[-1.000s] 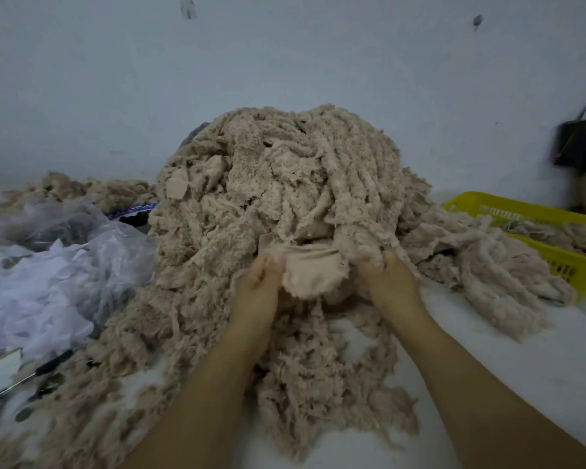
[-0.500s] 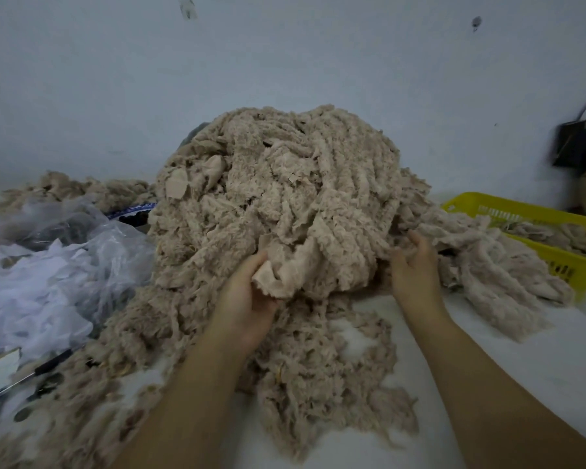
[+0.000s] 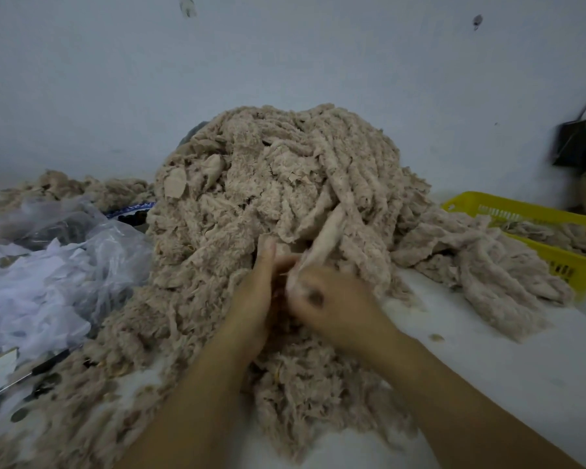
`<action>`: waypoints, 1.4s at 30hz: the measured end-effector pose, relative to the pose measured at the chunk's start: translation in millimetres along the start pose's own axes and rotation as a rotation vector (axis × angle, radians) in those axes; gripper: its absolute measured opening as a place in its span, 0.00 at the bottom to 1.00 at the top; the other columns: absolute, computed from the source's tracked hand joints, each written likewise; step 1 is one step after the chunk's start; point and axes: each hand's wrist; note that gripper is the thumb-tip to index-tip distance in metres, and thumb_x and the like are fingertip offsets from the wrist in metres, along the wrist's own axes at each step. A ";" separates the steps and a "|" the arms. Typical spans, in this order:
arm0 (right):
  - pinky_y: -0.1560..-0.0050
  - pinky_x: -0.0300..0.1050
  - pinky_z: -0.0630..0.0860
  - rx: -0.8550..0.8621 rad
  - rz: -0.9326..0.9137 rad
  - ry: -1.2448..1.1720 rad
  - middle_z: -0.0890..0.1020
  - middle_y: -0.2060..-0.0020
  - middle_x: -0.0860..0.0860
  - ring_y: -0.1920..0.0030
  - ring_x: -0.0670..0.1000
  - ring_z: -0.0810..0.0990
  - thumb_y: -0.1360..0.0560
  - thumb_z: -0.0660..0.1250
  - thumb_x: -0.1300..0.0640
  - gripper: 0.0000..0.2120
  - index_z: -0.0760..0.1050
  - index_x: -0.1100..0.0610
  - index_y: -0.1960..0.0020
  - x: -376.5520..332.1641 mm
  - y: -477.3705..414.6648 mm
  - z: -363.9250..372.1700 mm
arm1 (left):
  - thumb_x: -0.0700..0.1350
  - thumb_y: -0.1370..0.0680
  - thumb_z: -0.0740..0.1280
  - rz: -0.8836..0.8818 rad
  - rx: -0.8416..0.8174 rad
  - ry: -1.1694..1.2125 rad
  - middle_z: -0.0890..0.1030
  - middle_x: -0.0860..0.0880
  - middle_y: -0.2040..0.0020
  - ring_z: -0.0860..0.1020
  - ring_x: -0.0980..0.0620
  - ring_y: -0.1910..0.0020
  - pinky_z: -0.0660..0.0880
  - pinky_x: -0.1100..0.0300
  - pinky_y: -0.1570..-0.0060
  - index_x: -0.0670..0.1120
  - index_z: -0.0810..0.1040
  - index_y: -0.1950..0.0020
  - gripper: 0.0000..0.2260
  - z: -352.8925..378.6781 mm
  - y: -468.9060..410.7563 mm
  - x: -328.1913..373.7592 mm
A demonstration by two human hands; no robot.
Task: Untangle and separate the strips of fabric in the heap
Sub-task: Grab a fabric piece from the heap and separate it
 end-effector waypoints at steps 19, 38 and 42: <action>0.60 0.44 0.74 -0.048 0.366 -0.420 0.80 0.68 0.40 0.65 0.38 0.78 0.30 0.47 0.21 0.33 0.77 0.46 0.65 11.6 4.6 22.5 | 0.41 0.19 0.62 0.002 0.172 0.372 0.77 0.51 0.69 0.75 0.54 0.70 0.74 0.64 0.71 0.46 0.79 0.66 0.15 -7.5 -6.6 6.1; 0.64 0.31 0.70 0.120 0.348 -0.715 0.77 0.68 0.38 0.68 0.38 0.74 0.20 0.63 0.59 0.14 0.75 0.46 0.62 21.5 -4.2 7.6 | 0.49 0.19 0.66 0.003 0.091 0.082 0.85 0.44 0.55 0.83 0.50 0.58 0.80 0.57 0.61 0.42 0.82 0.53 0.11 7.9 7.1 2.1; 0.60 0.30 0.72 0.172 0.273 -0.543 0.74 0.50 0.45 0.58 0.37 0.75 0.21 0.65 0.50 0.06 0.73 0.39 0.52 20.0 -4.1 12.4 | 0.50 0.21 0.63 -0.144 0.047 0.425 0.84 0.38 0.45 0.84 0.41 0.47 0.82 0.50 0.52 0.39 0.85 0.47 0.18 0.3 3.3 7.1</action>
Point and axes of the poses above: each hand's wrist, its own y-axis away from the middle knuckle, its own z-axis out of the palm, x = y × z
